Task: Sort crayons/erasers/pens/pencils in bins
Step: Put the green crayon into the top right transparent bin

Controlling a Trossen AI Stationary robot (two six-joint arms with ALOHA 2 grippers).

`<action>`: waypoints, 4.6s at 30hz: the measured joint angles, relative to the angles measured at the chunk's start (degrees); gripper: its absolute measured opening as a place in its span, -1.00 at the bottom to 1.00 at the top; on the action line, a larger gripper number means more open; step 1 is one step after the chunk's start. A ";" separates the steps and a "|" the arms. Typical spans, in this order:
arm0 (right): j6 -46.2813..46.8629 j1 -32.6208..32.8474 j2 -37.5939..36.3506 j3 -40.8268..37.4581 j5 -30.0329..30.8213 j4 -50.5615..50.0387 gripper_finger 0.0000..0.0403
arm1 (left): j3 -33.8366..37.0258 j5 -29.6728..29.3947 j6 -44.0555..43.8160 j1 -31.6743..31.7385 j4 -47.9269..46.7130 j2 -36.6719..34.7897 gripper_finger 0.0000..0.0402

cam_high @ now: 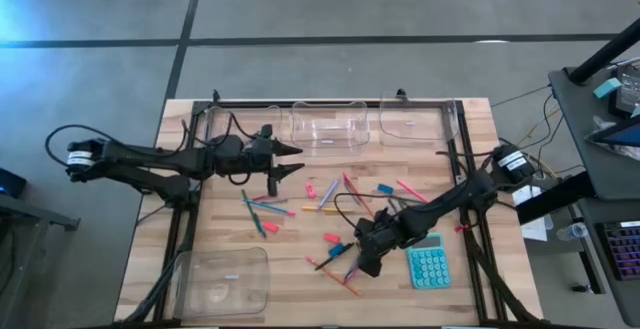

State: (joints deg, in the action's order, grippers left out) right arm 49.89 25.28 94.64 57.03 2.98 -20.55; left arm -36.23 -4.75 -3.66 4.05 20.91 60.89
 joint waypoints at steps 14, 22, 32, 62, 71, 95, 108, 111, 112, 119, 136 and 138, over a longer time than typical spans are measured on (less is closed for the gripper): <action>3.21 0.93 2.99 1.50 -0.02 0.12 -0.13 | -0.20 0.00 -0.70 -1.03 3.10 3.68 -0.15; 3.57 0.99 5.12 2.85 0.08 0.14 -0.13 | -0.15 0.04 -0.53 -2.30 3.48 2.89 -0.15; 4.13 0.99 5.19 2.72 0.31 -2.72 -0.13 | -0.15 0.02 -0.52 -2.32 3.64 2.85 -0.15; 4.06 1.58 7.67 2.65 -0.79 -12.42 -0.33 | -0.15 0.02 -0.45 -2.62 3.67 2.85 -0.15; 3.06 2.11 8.25 2.54 -0.97 -12.59 -0.42 | -0.15 0.02 -0.45 -2.60 3.68 2.85 -0.15; 4.08 3.28 6.62 1.36 -2.01 -12.12 -0.83 | -0.15 0.00 -0.18 -2.56 3.93 2.83 -0.15; 3.46 3.26 -1.42 0.96 1.16 -14.32 -0.83 | -0.15 0.00 -0.18 -2.58 3.84 2.83 -0.15; 3.26 3.24 -2.31 0.69 1.39 -14.37 -0.83 | -0.15 0.00 -0.18 -2.58 3.86 2.83 -0.15; 2.99 3.24 -2.78 0.69 1.61 -14.44 -0.83 | -0.15 0.00 -0.18 -2.58 3.86 2.83 -0.15; -2.05 0.28 -8.74 0.73 7.09 -18.44 -0.83 | -0.15 0.00 -0.19 -2.62 3.86 2.83 -0.15; -28.16 -40.47 -32.37 0.03 14.97 -26.83 -0.83 | -0.15 0.00 -0.44 -2.75 3.88 2.83 -0.15; -30.78 -47.47 -32.62 -0.09 13.07 -26.70 -0.83 | -0.15 0.00 -0.44 -2.75 3.88 2.83 -0.15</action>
State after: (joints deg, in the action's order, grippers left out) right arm 19.11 -22.20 62.02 56.94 16.06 -47.24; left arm -36.38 -4.75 -4.10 1.30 24.80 63.72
